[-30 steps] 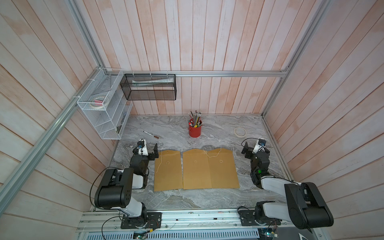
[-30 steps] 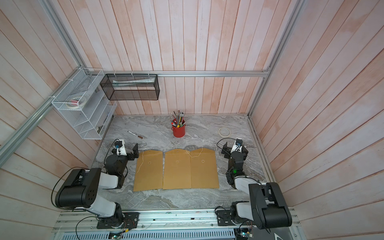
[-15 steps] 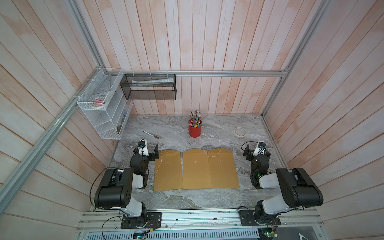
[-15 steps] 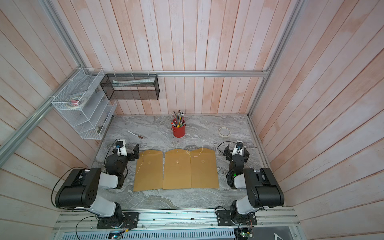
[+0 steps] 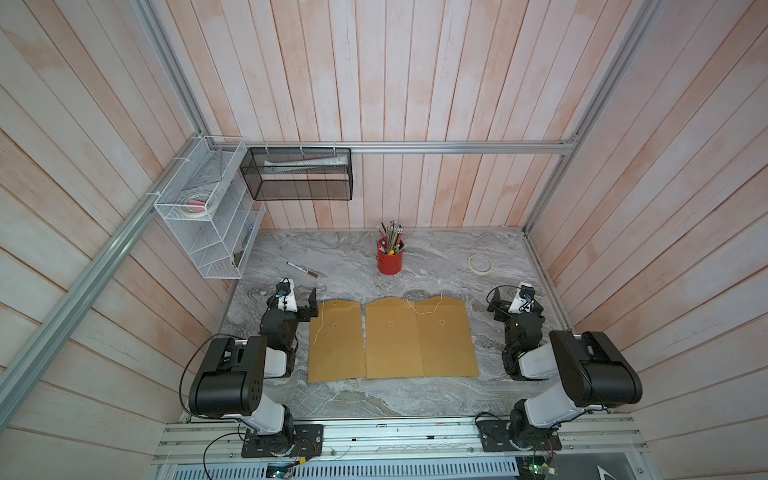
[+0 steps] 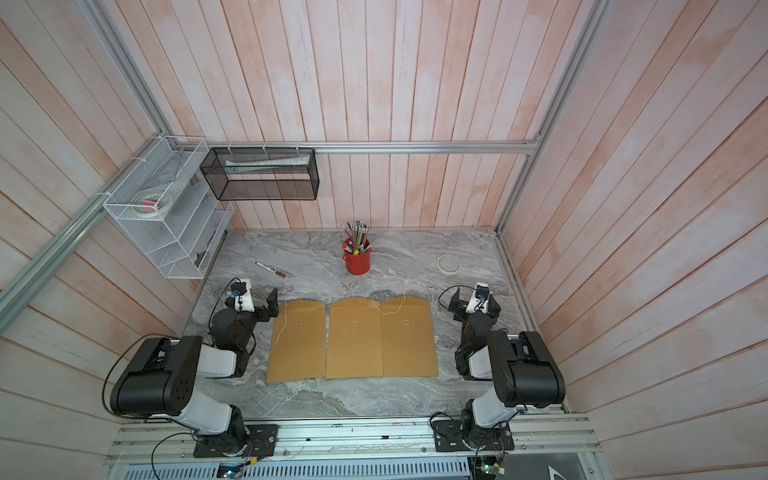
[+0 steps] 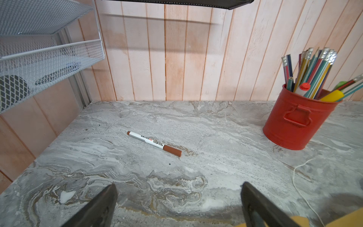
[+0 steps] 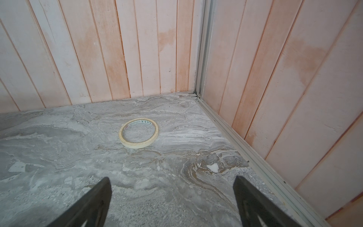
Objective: Open the file bag
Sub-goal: Reset both arms
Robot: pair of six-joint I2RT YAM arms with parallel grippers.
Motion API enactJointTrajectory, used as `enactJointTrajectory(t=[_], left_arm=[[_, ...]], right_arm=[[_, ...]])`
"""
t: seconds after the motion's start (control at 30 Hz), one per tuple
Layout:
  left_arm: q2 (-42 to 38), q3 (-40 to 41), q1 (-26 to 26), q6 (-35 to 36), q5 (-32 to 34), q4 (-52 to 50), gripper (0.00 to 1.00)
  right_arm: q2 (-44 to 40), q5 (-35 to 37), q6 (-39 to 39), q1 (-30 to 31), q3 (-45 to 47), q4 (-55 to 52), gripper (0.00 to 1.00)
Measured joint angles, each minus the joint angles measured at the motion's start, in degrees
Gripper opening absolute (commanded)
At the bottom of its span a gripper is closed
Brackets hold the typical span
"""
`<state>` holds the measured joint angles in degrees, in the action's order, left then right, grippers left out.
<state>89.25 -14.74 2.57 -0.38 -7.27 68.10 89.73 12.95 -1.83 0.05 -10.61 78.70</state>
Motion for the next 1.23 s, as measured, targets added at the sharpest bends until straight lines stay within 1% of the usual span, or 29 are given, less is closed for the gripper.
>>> enactJointTrajectory(t=[0.23,1.23], left_arm=[[0.0,0.0,0.0,0.0,0.0,0.02,1.0],[0.0,0.0,0.0,0.02,0.02,0.02,1.0]], right_arm=[[0.0,-1.49,-0.09,-0.15,0.0,-0.28,0.98],[0.0,-1.73,-0.09,-0.15,0.0,-0.28,0.98]])
